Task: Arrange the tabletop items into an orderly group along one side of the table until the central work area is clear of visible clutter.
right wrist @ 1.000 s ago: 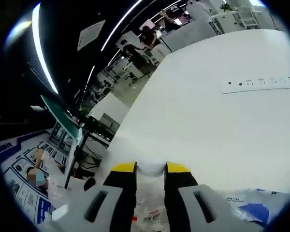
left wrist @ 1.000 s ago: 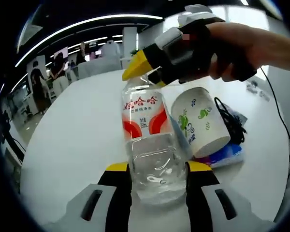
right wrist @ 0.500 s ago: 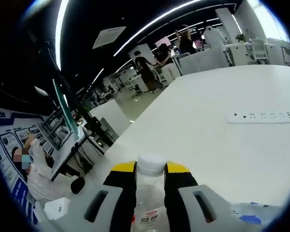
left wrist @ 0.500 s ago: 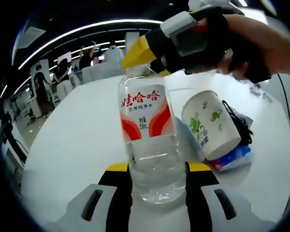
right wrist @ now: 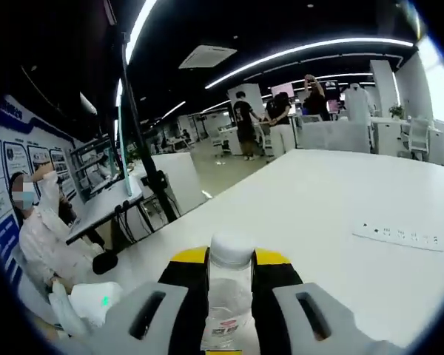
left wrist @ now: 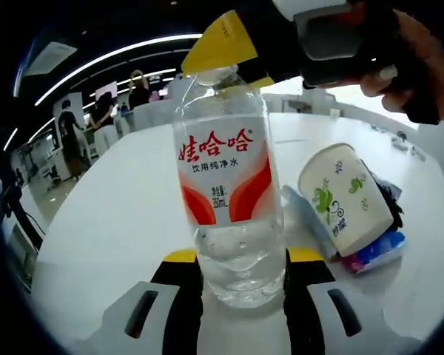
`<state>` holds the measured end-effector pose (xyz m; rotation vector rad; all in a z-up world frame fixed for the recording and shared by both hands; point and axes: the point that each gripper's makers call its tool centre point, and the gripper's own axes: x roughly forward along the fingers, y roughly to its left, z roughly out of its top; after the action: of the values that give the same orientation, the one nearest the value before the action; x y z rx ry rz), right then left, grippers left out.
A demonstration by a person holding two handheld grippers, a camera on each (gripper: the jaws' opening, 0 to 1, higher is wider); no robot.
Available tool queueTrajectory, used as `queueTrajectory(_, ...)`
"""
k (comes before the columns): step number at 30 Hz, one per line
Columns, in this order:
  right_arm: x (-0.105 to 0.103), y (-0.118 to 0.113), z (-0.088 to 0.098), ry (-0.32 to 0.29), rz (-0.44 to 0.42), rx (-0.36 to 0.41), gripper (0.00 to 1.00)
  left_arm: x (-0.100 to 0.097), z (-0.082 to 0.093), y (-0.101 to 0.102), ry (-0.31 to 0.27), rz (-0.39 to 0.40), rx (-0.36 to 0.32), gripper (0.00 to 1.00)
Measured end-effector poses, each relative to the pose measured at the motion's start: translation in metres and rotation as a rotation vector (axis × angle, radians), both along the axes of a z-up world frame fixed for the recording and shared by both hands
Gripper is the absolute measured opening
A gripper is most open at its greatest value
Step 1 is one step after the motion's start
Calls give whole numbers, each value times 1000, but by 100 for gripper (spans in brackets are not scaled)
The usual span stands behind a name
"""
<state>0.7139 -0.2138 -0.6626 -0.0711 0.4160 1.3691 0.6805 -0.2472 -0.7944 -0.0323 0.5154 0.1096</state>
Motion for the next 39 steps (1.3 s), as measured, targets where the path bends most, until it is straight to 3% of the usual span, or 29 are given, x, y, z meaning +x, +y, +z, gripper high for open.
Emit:
queueTrajectory(2,-5,0,2,-26,19,4,17,1,-2,3,-4,6,8,39)
queueTrajectory(12,-33,9,9,-283,193,27,17,2,-2,13,-27,61,21,38)
queueTrajectory(14,-37,9,9,-292,214,36,17,1,-2,14,-34,75,22,38)
queueTrajectory(16,-40,8,9,-348,260,43,17,2,-2,16,-37,85,24,38)
queueTrajectory(24,-42,6,13,-391,301,56,17,7,-1,20,-51,104,37,38)
queueTrajectory(30,-35,5,11,-345,306,64,17,9,-2,23,-51,125,57,38)
queueTrajectory(39,-37,4,10,-356,326,74,17,10,-4,24,-51,124,91,39)
